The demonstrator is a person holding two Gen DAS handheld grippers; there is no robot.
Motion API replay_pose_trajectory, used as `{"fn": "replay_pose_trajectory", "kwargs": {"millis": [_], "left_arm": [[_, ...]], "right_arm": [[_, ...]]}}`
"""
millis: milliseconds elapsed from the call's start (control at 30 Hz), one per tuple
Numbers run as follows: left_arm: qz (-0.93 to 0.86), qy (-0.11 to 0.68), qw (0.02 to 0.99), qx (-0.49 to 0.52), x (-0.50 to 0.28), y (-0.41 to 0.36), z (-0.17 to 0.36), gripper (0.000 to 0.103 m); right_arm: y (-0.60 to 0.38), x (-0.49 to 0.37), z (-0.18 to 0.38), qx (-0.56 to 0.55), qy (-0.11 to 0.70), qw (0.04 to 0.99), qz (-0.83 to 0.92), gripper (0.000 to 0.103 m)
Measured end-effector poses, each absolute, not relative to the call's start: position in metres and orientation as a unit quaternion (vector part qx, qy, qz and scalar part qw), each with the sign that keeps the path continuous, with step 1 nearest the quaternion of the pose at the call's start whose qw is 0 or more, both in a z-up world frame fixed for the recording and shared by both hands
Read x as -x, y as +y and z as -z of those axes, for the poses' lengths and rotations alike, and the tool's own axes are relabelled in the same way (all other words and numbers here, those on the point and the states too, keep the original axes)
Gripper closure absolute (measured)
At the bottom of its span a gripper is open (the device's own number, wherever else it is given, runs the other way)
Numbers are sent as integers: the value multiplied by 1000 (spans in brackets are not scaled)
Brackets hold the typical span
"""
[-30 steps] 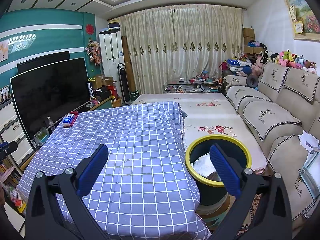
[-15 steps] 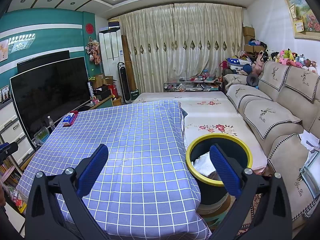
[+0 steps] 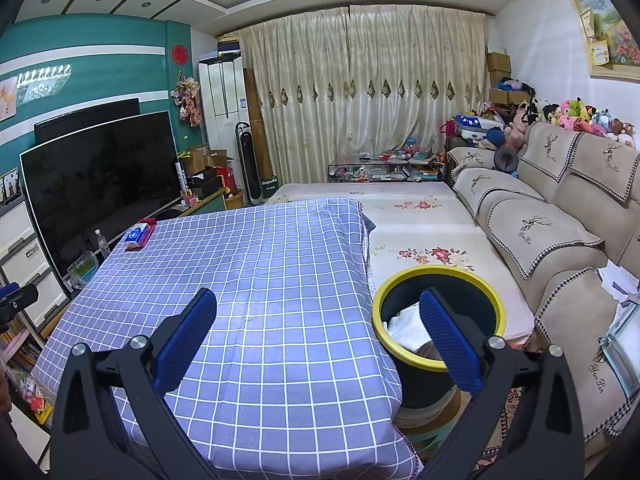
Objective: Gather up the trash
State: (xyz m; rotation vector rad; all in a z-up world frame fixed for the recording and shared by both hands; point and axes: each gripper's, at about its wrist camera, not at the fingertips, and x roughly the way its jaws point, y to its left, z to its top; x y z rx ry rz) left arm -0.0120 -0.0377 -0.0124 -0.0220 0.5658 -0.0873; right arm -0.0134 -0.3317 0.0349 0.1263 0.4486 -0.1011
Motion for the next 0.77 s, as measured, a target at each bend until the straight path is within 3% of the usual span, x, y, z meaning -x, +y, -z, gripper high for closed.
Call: {"fn": "replay_pose_trajectory", "kwargs": {"millis": [500,767], "left_arm": [[82,290,953,29,-10,-36,19,5],[26,323,946,-16,-119,-18,43,5]], "right_arm": [[-336,1,-23,-69,234,969,36,6],[-325,-90,-12,-80,267,960,-10,6]]}}
